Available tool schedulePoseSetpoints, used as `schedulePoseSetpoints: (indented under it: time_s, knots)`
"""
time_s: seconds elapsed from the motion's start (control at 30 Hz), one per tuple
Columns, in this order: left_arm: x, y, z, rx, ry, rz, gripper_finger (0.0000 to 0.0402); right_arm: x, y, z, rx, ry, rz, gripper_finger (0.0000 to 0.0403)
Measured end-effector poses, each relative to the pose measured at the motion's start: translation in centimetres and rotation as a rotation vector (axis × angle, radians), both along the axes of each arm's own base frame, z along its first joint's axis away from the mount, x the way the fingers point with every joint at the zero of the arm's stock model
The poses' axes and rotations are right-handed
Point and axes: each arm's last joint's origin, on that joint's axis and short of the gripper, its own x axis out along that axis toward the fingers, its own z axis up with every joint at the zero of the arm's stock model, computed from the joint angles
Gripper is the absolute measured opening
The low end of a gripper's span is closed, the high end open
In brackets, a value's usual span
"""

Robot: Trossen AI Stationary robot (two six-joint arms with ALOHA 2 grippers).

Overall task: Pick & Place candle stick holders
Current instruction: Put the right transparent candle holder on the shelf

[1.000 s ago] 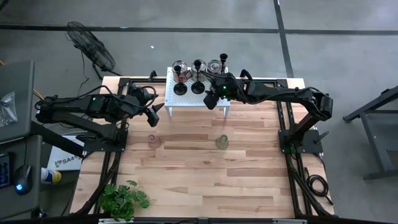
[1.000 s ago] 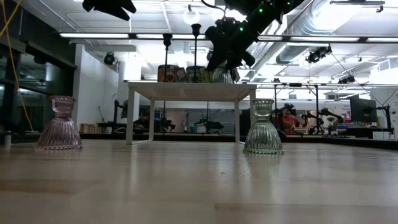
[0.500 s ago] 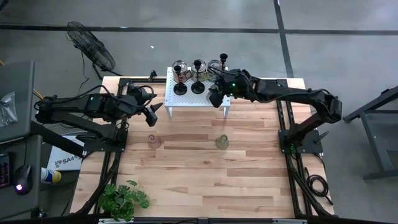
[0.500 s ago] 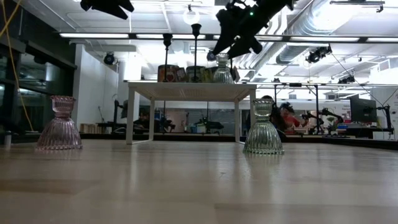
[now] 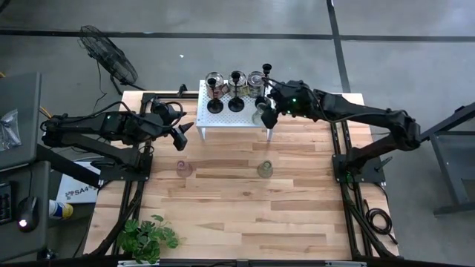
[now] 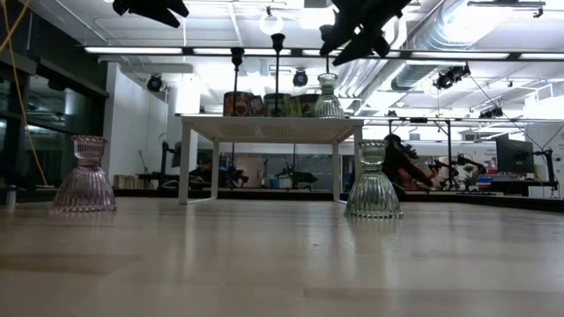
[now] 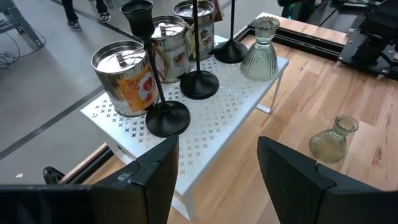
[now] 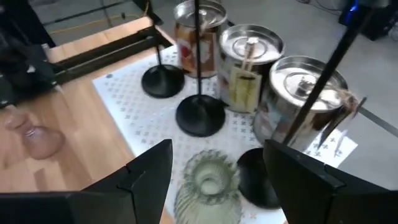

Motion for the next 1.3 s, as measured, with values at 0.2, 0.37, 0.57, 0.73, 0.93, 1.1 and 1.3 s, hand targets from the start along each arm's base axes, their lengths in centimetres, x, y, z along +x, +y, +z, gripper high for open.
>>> schedulePoseSetpoints:
  time_s: [0.2, 0.37, 0.57, 0.73, 0.93, 1.1, 1.3]
  knots:
    - [0.0, 0.0, 0.0, 0.0, 0.0, 0.0, 0.0212, 0.2, 0.0, -0.2, -0.009, 0.017, 0.016, 0.0243]
    - [-0.1, 0.0, 0.0, 0.001, 0.004, -0.001, 0.0212, -1.7, 0.8, 0.7, 0.011, 0.032, 0.01, 0.0243]
    - [-0.3, 0.0, -0.1, 0.004, 0.015, 0.003, 0.0212, -3.2, 2.7, -1.2, 0.076, 0.135, 0.033, 0.0243]
    - [-0.3, 0.0, -0.1, 0.002, 0.016, 0.0, 0.0212, -3.5, 4.3, -4.5, 0.046, 0.149, 0.011, 0.0242]
    - [-0.3, 0.0, -0.1, 0.004, 0.019, -0.002, 0.0212, -3.3, 5.6, -8.1, -0.018, 0.089, 0.035, 0.0227]
    - [-0.3, 0.0, -0.1, 0.004, 0.02, -0.002, 0.0212, -3.4, 6.1, -10.3, -0.067, 0.067, 0.0, 0.0145]
    - [-0.3, 0.0, -0.1, 0.004, 0.02, -0.002, 0.0212, -3.3, 6.4, -10.4, -0.097, 0.047, -0.002, 0.0014]
